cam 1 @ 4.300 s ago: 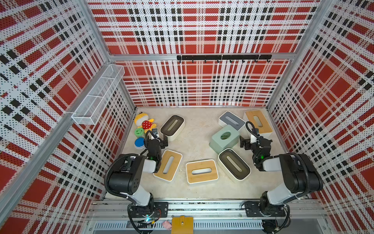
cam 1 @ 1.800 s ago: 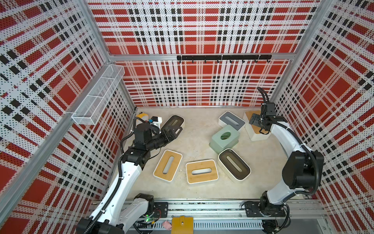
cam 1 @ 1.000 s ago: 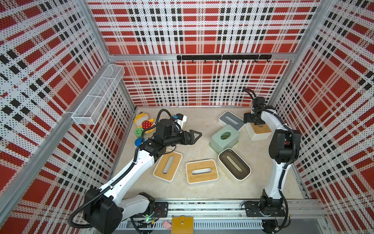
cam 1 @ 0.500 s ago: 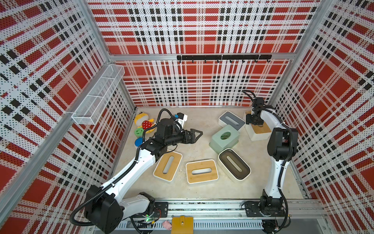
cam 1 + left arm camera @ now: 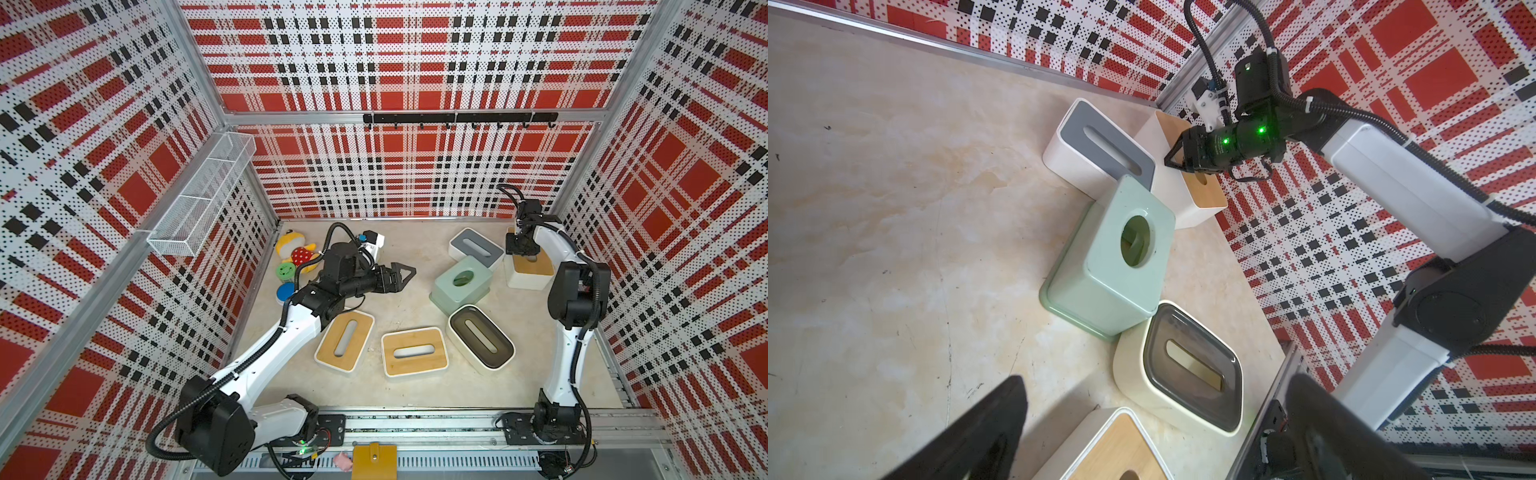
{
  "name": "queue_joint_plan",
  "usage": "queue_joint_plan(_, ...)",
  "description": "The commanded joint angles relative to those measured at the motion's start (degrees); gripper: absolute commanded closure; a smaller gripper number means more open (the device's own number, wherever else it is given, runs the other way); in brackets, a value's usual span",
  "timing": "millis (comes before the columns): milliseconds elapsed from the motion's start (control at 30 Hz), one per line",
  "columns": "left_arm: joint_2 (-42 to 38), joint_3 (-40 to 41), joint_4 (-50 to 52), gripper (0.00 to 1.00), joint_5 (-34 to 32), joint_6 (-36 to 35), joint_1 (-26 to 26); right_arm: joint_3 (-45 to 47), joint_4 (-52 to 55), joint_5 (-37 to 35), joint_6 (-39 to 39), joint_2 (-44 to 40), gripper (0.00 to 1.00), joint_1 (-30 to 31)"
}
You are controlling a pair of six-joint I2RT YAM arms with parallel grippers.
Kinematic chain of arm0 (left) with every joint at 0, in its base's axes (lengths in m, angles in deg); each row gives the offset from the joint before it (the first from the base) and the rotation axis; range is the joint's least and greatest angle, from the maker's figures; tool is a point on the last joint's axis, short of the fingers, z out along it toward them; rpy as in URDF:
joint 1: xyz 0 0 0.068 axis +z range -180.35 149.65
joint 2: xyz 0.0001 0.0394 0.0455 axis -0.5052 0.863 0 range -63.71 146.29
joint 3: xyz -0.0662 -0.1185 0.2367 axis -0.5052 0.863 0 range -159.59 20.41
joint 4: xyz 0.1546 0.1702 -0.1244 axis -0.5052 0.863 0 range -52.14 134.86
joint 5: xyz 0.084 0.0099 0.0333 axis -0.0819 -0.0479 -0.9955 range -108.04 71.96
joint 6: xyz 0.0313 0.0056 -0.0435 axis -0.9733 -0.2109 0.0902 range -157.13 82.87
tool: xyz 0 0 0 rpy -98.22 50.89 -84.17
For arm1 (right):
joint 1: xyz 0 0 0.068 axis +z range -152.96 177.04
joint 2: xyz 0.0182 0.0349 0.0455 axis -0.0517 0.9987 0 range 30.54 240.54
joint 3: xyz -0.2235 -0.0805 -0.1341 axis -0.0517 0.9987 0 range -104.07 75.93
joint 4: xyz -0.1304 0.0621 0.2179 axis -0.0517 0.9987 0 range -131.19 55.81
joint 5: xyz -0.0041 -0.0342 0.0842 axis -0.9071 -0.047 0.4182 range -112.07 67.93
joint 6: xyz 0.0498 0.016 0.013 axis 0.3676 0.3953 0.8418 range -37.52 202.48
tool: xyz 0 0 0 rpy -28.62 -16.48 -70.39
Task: Stack the tissue boxes
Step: Pick up the tissue box from the center of the board.
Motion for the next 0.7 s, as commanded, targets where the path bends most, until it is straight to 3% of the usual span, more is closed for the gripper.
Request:
queue_joint_plan(0,0.7,-1.2,-1.9,0.01,-0.3,1.3,0.4,-0.9,-0.4,0.7,0.2,1.6,0.47,0.0)
queue_joint_plan(367,0.0,-0.6,-1.8,0.01,-0.9,2.0,0.8,-2.0,0.0,1.7,1.0,2.2,0.57,0.0)
queue_joint_plan(667,-1.4,-1.0,-1.7,0.01,-0.7,2.6,4.3,-0.9,-1.6,0.6,2.7,-7.9,0.69,0.2)
